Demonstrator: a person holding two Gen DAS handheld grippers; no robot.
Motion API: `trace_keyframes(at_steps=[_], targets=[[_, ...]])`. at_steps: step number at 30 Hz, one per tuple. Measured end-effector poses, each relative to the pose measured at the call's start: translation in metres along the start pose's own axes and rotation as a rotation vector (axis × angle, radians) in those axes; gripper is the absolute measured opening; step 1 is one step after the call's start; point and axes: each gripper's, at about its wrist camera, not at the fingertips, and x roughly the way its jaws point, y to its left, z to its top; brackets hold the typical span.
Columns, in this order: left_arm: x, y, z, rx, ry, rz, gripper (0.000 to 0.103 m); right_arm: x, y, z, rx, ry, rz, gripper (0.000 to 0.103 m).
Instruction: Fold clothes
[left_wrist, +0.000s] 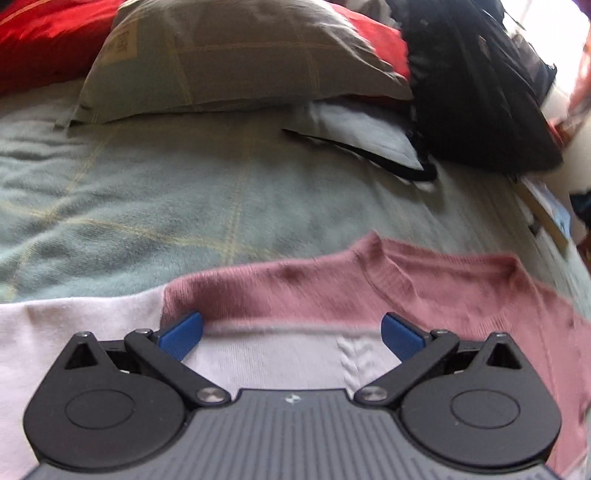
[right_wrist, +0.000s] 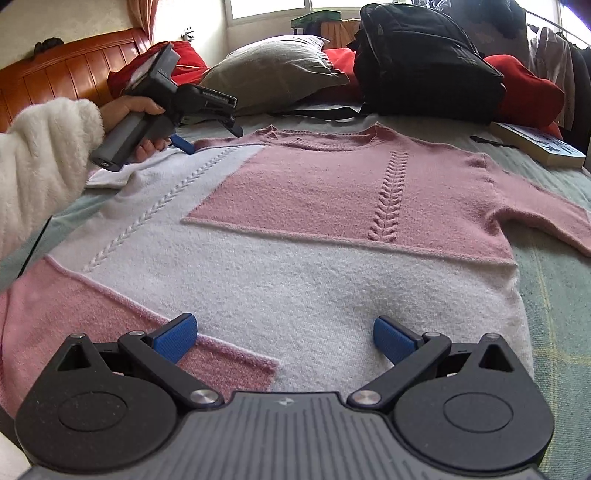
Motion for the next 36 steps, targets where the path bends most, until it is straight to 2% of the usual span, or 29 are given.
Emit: trace_keyframes(at_steps=[4, 7, 13, 19, 24, 27, 31, 36], targets=[[-0.040, -0.012, -0.016, 0.079, 0.001, -0.015, 0.102, 0.000, 0.000, 0.000, -0.002, 0.002, -0.009, 0.103], [-0.073, -0.021, -0.040, 0.146, 0.015, -0.041, 0.102, 0.002, 0.004, -0.004, -0.028, -0.009, -0.025, 0.103], [-0.128, -0.047, -0.116, 0.263, 0.052, -0.081, 0.102, -0.003, 0.009, -0.007, -0.028, -0.008, -0.055, 0.103], [-0.157, -0.063, -0.190, 0.362, 0.077, -0.123, 0.102, -0.017, 0.015, -0.012, -0.002, 0.002, -0.091, 0.103], [-0.165, -0.053, -0.231, 0.312, 0.135, -0.177, 0.102, -0.024, 0.020, -0.017, 0.012, 0.010, -0.096, 0.103], [-0.175, -0.044, -0.259, 0.305, 0.121, -0.185, 0.102, -0.027, 0.022, -0.022, 0.015, 0.008, -0.100, 0.103], [-0.199, -0.041, -0.291, 0.318, 0.113, -0.155, 0.102, -0.030, 0.024, -0.030, -0.002, 0.006, -0.103, 0.103], [-0.216, -0.053, -0.309, 0.367, 0.126, -0.152, 0.102, -0.031, 0.025, -0.034, -0.008, 0.001, -0.110, 0.103]])
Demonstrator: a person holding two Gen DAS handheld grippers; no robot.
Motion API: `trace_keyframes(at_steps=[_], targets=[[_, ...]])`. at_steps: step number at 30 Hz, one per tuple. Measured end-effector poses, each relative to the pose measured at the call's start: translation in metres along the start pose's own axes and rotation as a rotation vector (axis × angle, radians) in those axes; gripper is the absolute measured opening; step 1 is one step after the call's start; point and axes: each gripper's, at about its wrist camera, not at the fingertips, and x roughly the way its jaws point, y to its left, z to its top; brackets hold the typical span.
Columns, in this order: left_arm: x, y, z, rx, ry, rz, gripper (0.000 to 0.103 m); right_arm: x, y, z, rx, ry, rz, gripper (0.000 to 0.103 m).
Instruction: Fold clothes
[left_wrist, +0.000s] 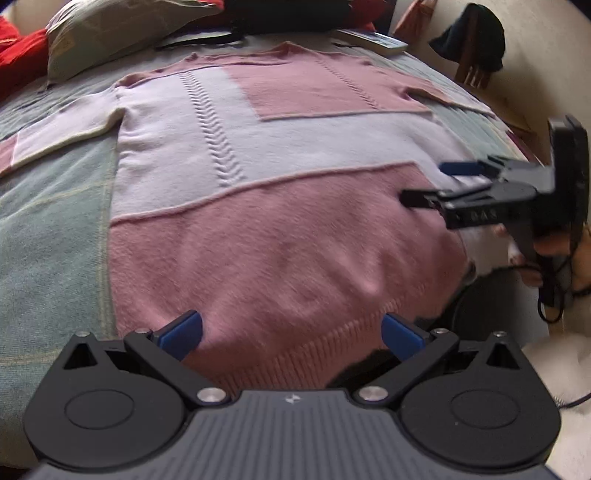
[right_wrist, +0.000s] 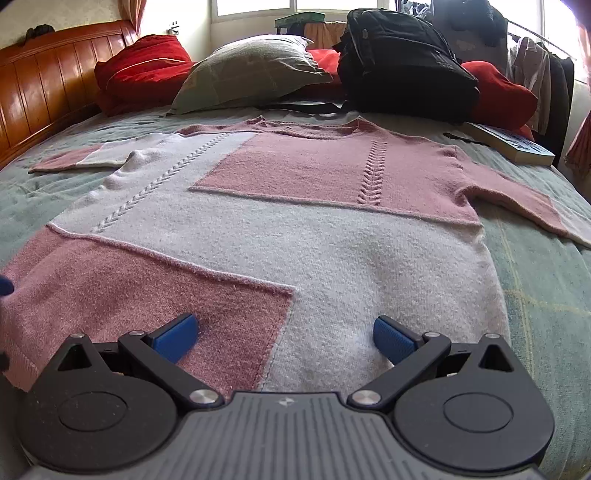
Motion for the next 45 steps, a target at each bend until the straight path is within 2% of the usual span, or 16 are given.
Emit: trace_keyframes(at_steps=[3, 8, 11, 13, 16, 18, 20, 23, 25, 28, 29, 30, 34, 37, 40, 45], targets=[[0.004, 0.004, -0.011, -0.066, 0.039, 0.013, 0.102, -0.001, 0.001, -0.001, -0.003, 0.002, -0.003, 0.103], [-0.007, -0.009, 0.001, -0.031, -0.050, -0.028, 0.102, -0.003, 0.001, -0.005, -0.011, -0.004, 0.003, 0.103], [0.008, -0.018, 0.008, -0.012, -0.053, -0.087, 0.102, -0.005, 0.002, -0.004, -0.011, 0.002, -0.005, 0.103], [0.021, -0.020, 0.005, -0.026, -0.017, -0.109, 0.102, -0.008, 0.002, -0.006, -0.014, 0.006, -0.008, 0.103], [0.016, -0.023, 0.003, -0.013, -0.021, -0.118, 0.102, -0.013, 0.000, -0.009, -0.007, 0.006, -0.007, 0.103], [0.008, -0.019, 0.013, -0.051, -0.057, -0.125, 0.102, -0.018, -0.002, -0.010, 0.001, -0.001, -0.003, 0.103], [0.003, -0.015, 0.025, -0.094, -0.122, -0.112, 0.102, -0.024, -0.002, -0.009, 0.009, -0.022, 0.011, 0.103], [0.009, -0.013, 0.042, -0.119, -0.174, -0.045, 0.102, -0.029, -0.001, -0.010, -0.009, -0.040, 0.019, 0.103], [0.017, -0.016, 0.047, -0.114, -0.177, -0.009, 0.102, -0.029, -0.004, -0.014, -0.019, -0.029, 0.002, 0.103], [0.036, -0.013, 0.044, -0.169, -0.090, -0.039, 0.102, -0.027, -0.009, -0.022, -0.010, -0.010, 0.004, 0.103], [0.038, -0.012, 0.039, -0.186, -0.089, -0.041, 0.102, -0.027, -0.011, -0.025, -0.004, -0.007, 0.008, 0.103], [0.035, -0.012, 0.035, -0.184, -0.114, -0.038, 0.102, -0.027, -0.013, -0.027, 0.000, -0.005, 0.011, 0.103], [0.025, -0.010, 0.037, -0.207, -0.123, -0.019, 0.102, -0.030, -0.015, -0.027, 0.005, -0.007, 0.020, 0.103], [0.021, -0.004, 0.043, -0.224, -0.177, 0.026, 0.102, -0.033, -0.016, -0.025, 0.024, -0.015, 0.032, 0.103], [0.032, 0.006, 0.040, -0.284, -0.135, -0.012, 0.102, -0.034, -0.017, -0.025, 0.033, -0.014, 0.026, 0.103], [0.029, 0.005, 0.036, -0.256, -0.152, -0.021, 0.102, -0.037, -0.019, -0.021, 0.066, -0.015, 0.024, 0.103]])
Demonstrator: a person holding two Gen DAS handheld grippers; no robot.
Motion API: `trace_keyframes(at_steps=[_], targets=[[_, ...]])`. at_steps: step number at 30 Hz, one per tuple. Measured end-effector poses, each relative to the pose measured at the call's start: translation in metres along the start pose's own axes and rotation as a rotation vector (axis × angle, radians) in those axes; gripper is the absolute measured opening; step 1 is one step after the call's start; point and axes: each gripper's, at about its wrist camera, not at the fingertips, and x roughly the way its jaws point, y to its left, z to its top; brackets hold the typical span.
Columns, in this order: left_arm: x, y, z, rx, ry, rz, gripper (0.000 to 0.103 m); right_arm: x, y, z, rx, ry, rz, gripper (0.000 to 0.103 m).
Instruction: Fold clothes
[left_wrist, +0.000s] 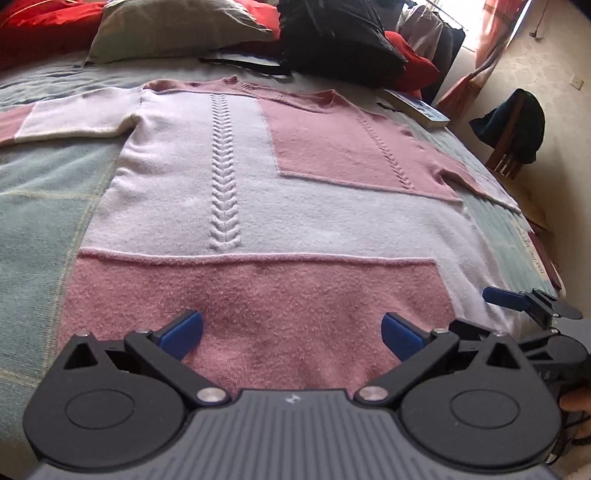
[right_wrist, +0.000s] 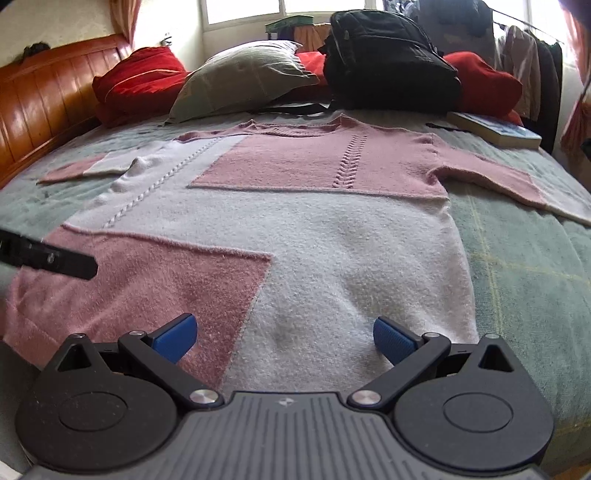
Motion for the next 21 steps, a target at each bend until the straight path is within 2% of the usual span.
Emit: trace_keyframes(at_steps=[4, 9, 16, 19, 21], targets=[[0.001, 0.002, 0.007, 0.034, 0.001, -0.002, 0.102, -0.005, 0.008, 0.007, -0.005, -0.034, -0.010, 0.103], [0.002, 0.002, 0.003, 0.081, 0.005, -0.016, 0.102, 0.000, 0.017, 0.008, -0.029, -0.011, -0.042, 0.103], [-0.005, 0.007, 0.013, 0.101, -0.014, -0.070, 0.102, -0.005, 0.032, 0.016, -0.034, -0.031, -0.059, 0.103], [0.004, 0.010, 0.004, 0.096, 0.029, -0.081, 0.102, -0.007, 0.040, 0.016, -0.055, -0.027, -0.071, 0.103], [-0.001, 0.008, -0.001, 0.133, 0.012, -0.077, 0.102, -0.009, 0.044, 0.017, -0.061, -0.026, -0.075, 0.103]])
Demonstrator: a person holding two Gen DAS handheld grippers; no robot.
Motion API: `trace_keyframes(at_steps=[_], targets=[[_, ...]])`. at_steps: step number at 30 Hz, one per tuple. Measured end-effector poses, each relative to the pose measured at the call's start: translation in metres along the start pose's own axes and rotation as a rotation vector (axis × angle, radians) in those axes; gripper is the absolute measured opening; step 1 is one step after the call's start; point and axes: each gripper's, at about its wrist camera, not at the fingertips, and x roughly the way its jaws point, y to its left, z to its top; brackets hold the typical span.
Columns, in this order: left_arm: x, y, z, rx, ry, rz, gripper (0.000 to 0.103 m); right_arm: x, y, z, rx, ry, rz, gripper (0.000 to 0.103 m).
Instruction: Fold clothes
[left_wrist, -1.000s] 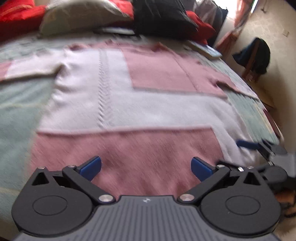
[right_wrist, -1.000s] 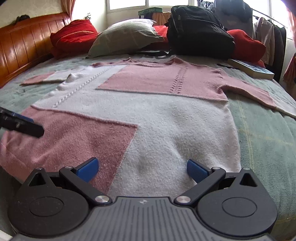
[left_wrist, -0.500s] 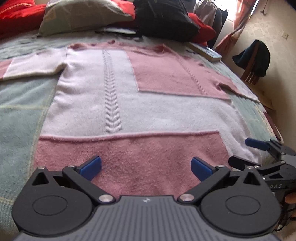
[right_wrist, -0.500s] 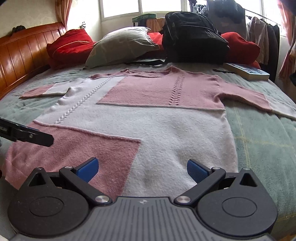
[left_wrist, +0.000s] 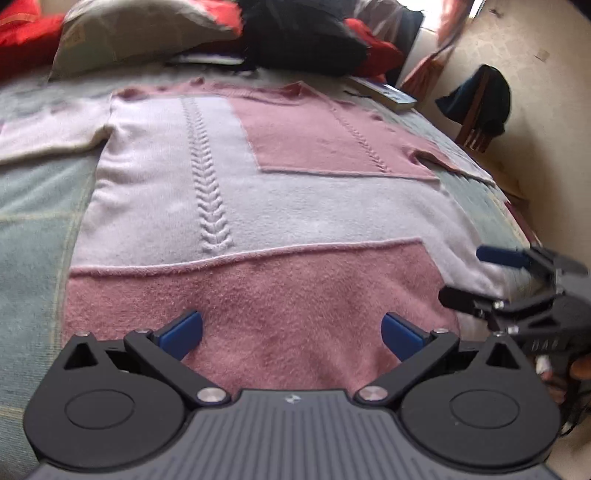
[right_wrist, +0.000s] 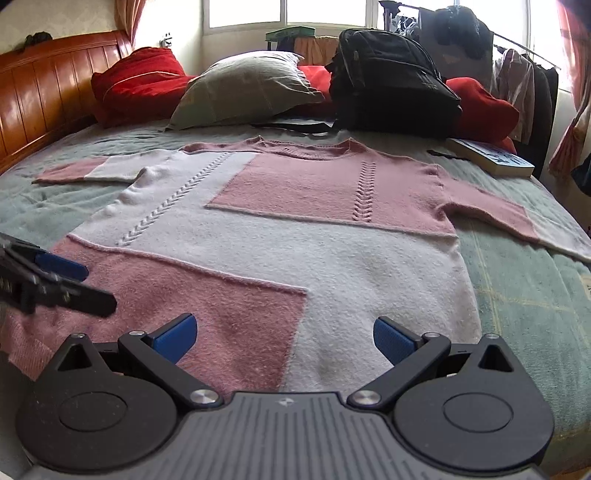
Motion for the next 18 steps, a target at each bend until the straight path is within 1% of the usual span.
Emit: trace_keyframes(at_steps=[6, 9, 10, 11, 14, 18], targets=[[-0.010, 0.001, 0.007, 0.025, -0.015, -0.015, 0.102, -0.011, 0.014, 0.003, -0.020, -0.025, 0.001, 0.103], [-0.002, -0.002, 0.004, 0.032, 0.025, -0.023, 0.102, -0.016, 0.020, 0.002, -0.035, -0.028, -0.005, 0.103], [0.001, -0.002, 0.001, 0.030, 0.041, -0.013, 0.102, -0.018, 0.021, 0.001, -0.035, -0.028, -0.007, 0.103], [0.001, -0.003, -0.002, 0.037, 0.037, -0.002, 0.102, -0.019, 0.022, 0.001, -0.034, -0.028, -0.009, 0.103], [-0.009, -0.001, 0.001, 0.030, 0.044, -0.019, 0.102, -0.022, 0.022, 0.000, -0.021, -0.026, -0.005, 0.103], [-0.027, 0.014, 0.015, 0.008, -0.001, 0.000, 0.102, -0.026, 0.025, -0.002, -0.021, -0.031, -0.004, 0.103]])
